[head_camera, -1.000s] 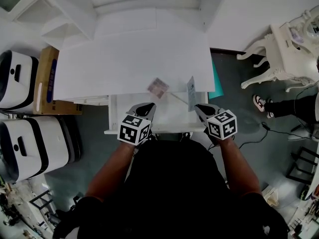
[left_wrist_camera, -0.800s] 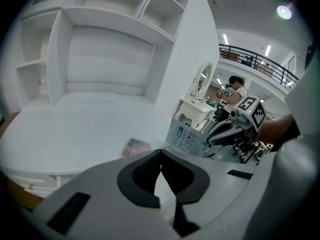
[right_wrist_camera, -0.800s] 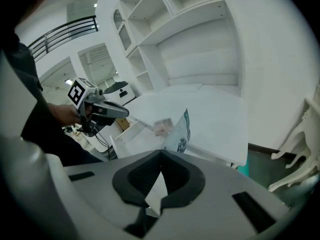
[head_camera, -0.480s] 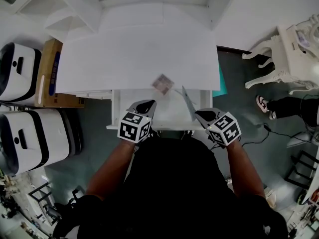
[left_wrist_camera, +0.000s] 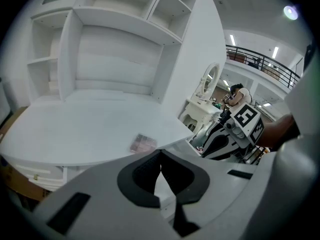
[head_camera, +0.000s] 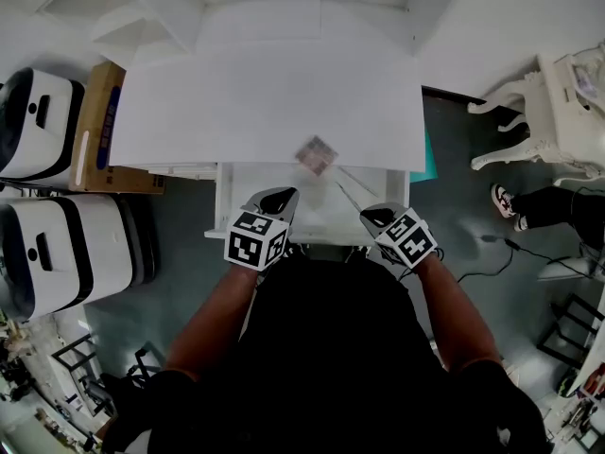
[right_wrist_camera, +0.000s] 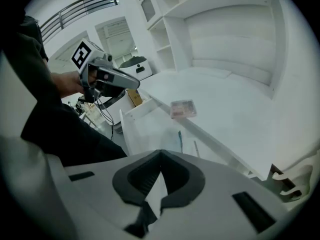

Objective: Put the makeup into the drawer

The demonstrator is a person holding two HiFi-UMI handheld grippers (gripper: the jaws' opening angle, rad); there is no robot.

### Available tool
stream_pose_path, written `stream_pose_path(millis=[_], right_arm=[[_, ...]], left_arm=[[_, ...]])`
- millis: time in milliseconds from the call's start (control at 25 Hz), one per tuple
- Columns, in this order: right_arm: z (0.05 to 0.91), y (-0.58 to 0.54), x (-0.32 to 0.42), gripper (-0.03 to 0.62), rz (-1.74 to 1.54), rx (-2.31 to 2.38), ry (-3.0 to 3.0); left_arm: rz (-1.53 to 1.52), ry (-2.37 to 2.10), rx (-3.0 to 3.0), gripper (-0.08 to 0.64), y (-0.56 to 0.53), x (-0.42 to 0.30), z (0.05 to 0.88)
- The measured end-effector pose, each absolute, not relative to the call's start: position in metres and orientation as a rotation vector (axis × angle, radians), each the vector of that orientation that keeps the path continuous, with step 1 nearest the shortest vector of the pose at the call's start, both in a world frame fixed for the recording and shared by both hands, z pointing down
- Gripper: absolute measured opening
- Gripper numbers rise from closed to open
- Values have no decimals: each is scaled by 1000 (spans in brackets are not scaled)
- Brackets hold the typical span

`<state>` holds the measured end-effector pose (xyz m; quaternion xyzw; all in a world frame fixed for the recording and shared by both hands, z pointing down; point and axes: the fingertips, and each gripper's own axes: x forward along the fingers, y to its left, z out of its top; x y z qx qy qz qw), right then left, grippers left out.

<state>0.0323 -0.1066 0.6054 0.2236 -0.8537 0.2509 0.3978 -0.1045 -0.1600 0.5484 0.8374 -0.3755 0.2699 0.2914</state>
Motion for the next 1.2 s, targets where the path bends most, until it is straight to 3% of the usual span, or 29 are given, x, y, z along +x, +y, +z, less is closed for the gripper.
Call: stream_pose_path(millis=[280, 520, 1200], right_arm=[[626, -113, -4, 28, 783, 501, -2218], [671, -133, 26, 28, 952, 649, -2147], [758, -189, 77, 29, 678, 857, -1862]], left_arm=[[725, -1030, 2205, 11, -157, -111, 550], [726, -1057, 2182, 11, -152, -116, 550], [729, -1122, 2104, 11, -144, -130, 554]])
